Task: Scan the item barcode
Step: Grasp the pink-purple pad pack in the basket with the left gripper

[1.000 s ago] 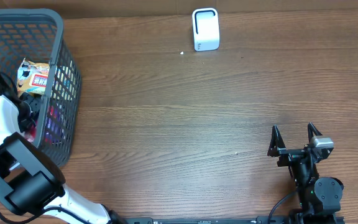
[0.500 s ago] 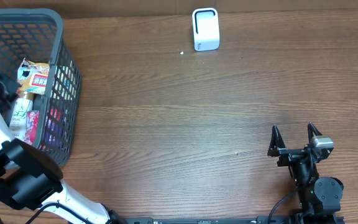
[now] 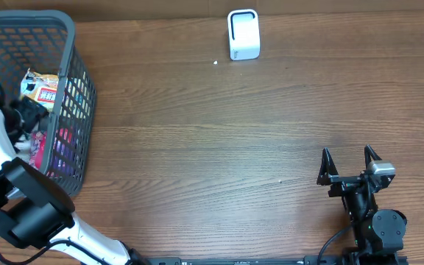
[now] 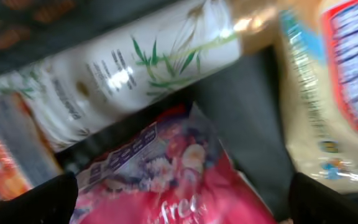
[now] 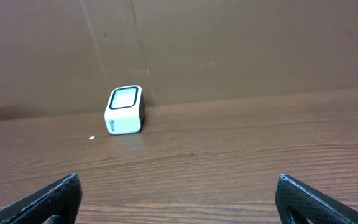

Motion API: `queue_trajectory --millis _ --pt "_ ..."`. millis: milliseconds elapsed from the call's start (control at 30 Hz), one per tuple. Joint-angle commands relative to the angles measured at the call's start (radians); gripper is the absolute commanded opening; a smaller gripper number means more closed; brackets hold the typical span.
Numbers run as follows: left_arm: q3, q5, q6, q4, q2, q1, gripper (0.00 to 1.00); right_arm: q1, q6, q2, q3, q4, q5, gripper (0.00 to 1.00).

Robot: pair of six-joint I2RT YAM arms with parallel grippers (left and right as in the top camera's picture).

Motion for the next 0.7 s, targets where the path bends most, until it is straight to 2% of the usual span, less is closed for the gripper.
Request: queue_trajectory --millis 0,167,267,300,333,400,500,533,667 --pt "-0.107 -0.010 -0.063 0.082 0.001 -0.001 1.00 0.007 0.006 -0.007 -0.011 0.007 -0.004 1.00" --pt "-0.246 -0.010 -0.118 0.242 0.001 -0.001 1.00 0.007 0.006 -0.007 -0.011 0.007 -0.004 1.00" --pt "-0.298 -0.010 -0.118 0.280 0.001 -0.001 0.98 0.007 0.006 -0.007 -0.010 0.007 -0.004 1.00" --pt "-0.315 -0.010 -0.118 0.285 0.001 -0.001 0.90 0.007 0.006 -0.007 -0.011 0.007 -0.004 1.00" --pt "-0.325 -0.010 -0.118 0.286 0.001 0.000 0.86 0.007 0.006 -0.007 -0.011 0.007 -0.004 1.00" --pt "-0.345 -0.010 -0.117 0.284 0.002 0.000 0.69 0.007 0.006 -0.007 -0.011 0.007 -0.004 1.00" --pt "-0.349 -0.010 -0.106 0.270 0.001 -0.001 0.11 0.007 0.006 -0.007 -0.011 0.007 -0.004 1.00" --pt "-0.349 -0.010 -0.105 0.268 0.001 0.000 0.04 0.007 0.006 -0.007 -0.011 0.007 -0.004 1.00" --pt "-0.304 -0.010 -0.097 0.223 0.000 0.000 0.04 0.007 0.006 -0.007 -0.011 0.007 -0.004 1.00"
